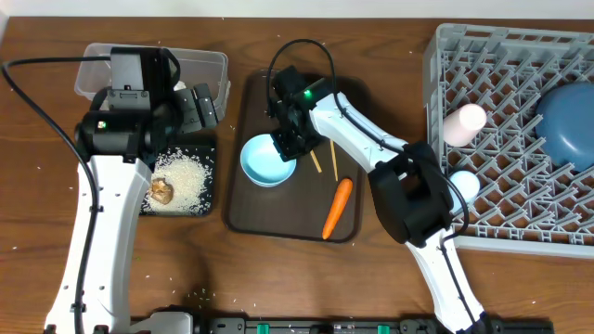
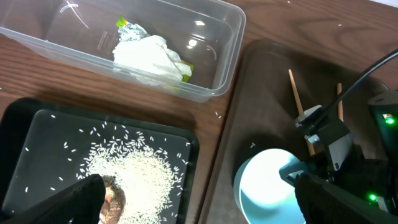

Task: Sort waste into correct bins and load items into the dishwasher rack
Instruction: 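Reach the right gripper to the small light-blue bowl and grasp its rim, then lift the small bowl with the right gripper over to the dish rack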

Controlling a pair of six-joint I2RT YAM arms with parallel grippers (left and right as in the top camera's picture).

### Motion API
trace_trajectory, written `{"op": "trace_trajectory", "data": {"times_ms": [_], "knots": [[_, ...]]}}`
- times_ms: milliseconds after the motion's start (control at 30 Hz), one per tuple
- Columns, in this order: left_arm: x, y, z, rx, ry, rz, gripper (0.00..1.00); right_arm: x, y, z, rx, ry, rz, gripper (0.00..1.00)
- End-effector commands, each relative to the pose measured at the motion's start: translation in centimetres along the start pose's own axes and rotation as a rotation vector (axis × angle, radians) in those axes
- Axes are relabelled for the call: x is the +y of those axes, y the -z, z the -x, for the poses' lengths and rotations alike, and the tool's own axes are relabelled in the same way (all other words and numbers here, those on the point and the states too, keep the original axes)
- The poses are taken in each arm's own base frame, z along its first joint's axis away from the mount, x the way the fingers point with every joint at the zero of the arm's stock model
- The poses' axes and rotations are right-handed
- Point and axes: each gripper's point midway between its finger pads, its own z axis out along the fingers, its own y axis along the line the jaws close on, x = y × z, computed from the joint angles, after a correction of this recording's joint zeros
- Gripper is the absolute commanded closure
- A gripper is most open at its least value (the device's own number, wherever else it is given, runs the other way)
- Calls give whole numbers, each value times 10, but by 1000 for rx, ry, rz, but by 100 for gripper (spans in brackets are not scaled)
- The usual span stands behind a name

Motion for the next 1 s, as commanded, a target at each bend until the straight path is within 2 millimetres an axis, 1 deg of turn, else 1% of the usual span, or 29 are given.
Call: {"op": "trace_trajectory", "data": {"times_ms": [0,33,100,167,200,267,300,333,367,400,433,467,500,600,633,667,700,733,867,967], "knots": [[3,-2,1,3,16,11,2,-7,6,3,-9,-29,-6,99],[3,-2,1,3,16,11,2,-13,13,7,-24,-38,-12,99],[3,-2,1,3,16,11,2,-26,34,15,-70,-57,-37,99],[3,-2,1,3,16,11,2,-44,65,26,-138,-80,-87,99],[3,-2,1,3,16,11,2,-56,85,31,-182,-96,-121,99],[3,-2,1,3,16,11,2,-83,132,40,-281,-133,-212,99],[3,-2,1,3,16,11,2,-96,155,41,-326,-153,-259,99],[3,-2,1,3,16,11,2,-113,182,41,-376,-183,-323,99],[3,-2,1,3,16,11,2,-128,206,40,-421,-210,-381,99],[3,-2,1,3,16,11,2,-147,234,36,-466,-247,-455,99],[3,-2,1,3,16,11,2,-165,262,29,-512,-286,-530,99],[3,-2,1,3,16,11,2,-180,283,23,-543,-320,-593,99],[3,-2,1,3,16,11,2,-196,309,14,-581,-362,-662,99],[3,-2,1,3,16,11,2,-241,362,-11,-650,-482,-844,99],[3,-2,1,3,16,11,2,-255,375,-19,-663,-519,-904,99],[3,-2,1,3,16,11,2,-273,391,-30,-676,-570,-987,99],[3,-2,1,3,16,11,2,-284,399,-36,-681,-601,-1037,99],[3,-2,1,3,16,11,2,-300,410,-46,-684,-647,-1112,99],[3,-2,1,3,16,11,2,-342,439,-74,-666,-748,-1328,99],[3,-2,1,3,16,11,2,-368,451,-90,-628,-785,-1444,99]]}}
